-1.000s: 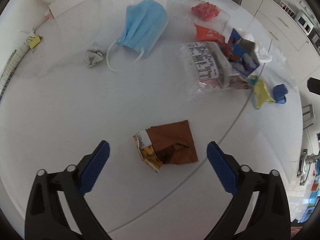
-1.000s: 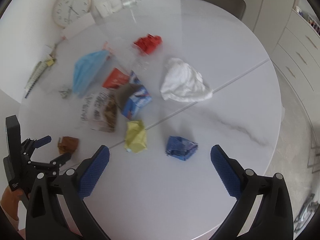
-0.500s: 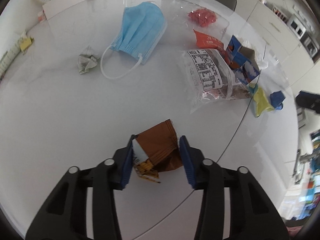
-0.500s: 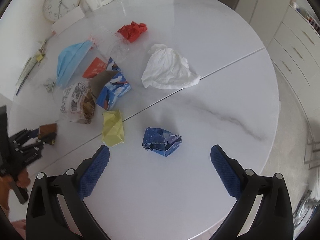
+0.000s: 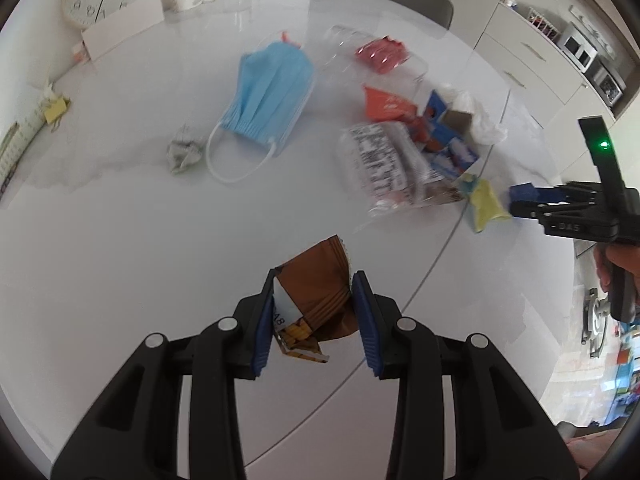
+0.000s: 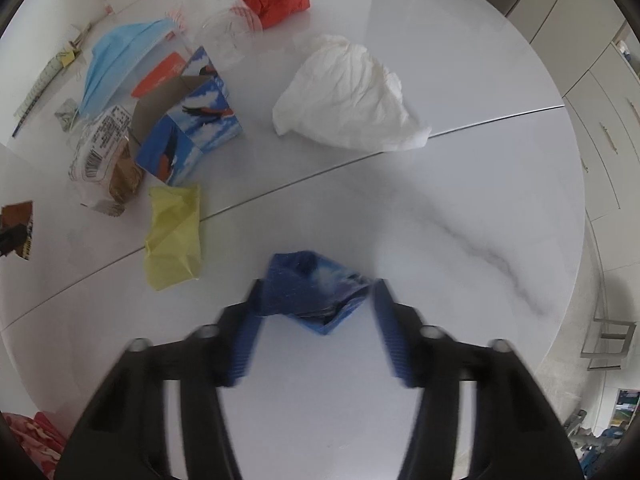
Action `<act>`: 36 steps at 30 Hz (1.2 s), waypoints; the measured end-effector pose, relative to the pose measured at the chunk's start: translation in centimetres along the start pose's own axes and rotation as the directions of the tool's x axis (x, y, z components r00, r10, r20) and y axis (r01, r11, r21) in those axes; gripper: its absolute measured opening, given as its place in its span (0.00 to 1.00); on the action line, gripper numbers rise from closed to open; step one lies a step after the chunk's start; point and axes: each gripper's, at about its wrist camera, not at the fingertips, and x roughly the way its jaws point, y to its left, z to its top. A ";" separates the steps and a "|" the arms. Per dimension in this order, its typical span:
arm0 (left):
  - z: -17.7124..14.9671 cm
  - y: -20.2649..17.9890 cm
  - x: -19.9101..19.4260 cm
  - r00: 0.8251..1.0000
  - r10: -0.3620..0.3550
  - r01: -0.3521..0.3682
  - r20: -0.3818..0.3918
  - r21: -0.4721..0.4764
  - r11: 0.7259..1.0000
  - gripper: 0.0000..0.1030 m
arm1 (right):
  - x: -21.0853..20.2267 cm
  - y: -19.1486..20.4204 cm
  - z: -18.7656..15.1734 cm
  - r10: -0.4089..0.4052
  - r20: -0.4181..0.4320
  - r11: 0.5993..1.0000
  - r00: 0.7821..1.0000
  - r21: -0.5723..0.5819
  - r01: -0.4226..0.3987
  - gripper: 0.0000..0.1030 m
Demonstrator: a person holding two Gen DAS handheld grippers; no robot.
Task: Collect trash
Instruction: 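Release the brown wrapper and blue wrapper into the white bin with both tools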
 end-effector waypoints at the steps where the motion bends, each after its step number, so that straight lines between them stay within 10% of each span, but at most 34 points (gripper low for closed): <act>1: 0.1 -0.4 -0.4 1.000 -0.004 0.004 0.007 0.003 1.000 0.35 | 0.0 0.0 -0.1 0.002 0.001 1.000 1.000 -0.001 -0.002 0.47; 16: -1.4 -19.2 -5.8 0.978 -0.205 0.192 0.026 0.262 0.946 0.35 | -12.6 -8.2 -10.7 0.084 0.143 0.982 0.986 0.153 -0.106 0.46; 24: -4.9 -34.9 -5.0 0.940 -0.311 0.341 -0.138 0.387 0.857 0.36 | -18.7 -15.7 -20.7 0.032 0.194 0.970 0.981 0.230 -0.077 0.46; 30: -6.8 -41.5 -3.6 0.935 -0.299 0.353 -0.192 0.399 0.846 0.36 | -18.6 -19.0 -25.2 0.052 0.179 0.966 0.982 0.239 -0.095 0.46; 36: -7.5 -44.9 -4.1 0.961 -0.227 0.274 -0.159 0.436 0.857 0.76 | -18.2 -20.5 -26.5 0.091 0.182 0.968 0.979 0.216 -0.130 0.48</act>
